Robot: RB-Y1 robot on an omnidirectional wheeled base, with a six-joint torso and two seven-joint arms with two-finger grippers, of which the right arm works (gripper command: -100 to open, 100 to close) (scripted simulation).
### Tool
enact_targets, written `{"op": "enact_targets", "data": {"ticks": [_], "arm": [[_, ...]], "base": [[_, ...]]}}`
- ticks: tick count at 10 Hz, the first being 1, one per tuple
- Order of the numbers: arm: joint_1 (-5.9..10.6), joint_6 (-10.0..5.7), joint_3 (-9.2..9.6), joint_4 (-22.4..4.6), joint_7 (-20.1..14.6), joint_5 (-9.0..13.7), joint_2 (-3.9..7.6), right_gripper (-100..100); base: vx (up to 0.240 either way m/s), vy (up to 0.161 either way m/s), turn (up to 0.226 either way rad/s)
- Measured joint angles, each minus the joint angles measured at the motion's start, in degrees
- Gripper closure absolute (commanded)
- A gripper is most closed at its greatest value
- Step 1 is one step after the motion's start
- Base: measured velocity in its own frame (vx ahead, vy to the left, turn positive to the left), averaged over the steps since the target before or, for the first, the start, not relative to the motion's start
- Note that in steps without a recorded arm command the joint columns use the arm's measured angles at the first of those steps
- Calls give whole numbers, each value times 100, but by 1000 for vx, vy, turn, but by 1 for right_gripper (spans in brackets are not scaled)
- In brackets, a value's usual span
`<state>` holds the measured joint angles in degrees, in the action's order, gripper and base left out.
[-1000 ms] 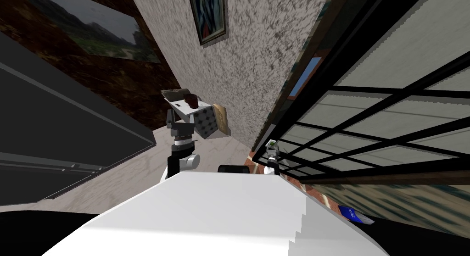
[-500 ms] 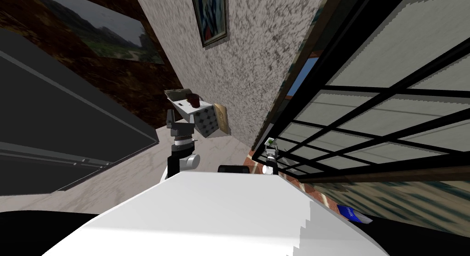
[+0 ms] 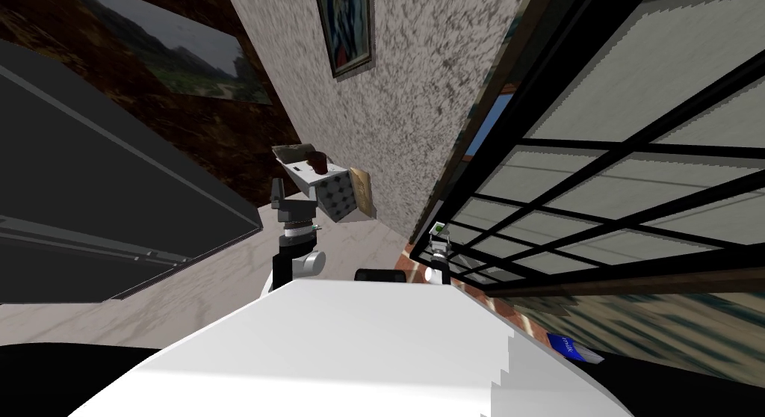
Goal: Pull the door open
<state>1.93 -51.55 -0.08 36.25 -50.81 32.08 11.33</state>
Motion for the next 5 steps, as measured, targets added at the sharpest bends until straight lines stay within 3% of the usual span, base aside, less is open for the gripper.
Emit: {"op": "enact_targets", "data": {"ticks": [5], "arm": [[85, 9, 141, 17, -755, 208, -68, -100]], "base": [[-65, -19, 27]]}}
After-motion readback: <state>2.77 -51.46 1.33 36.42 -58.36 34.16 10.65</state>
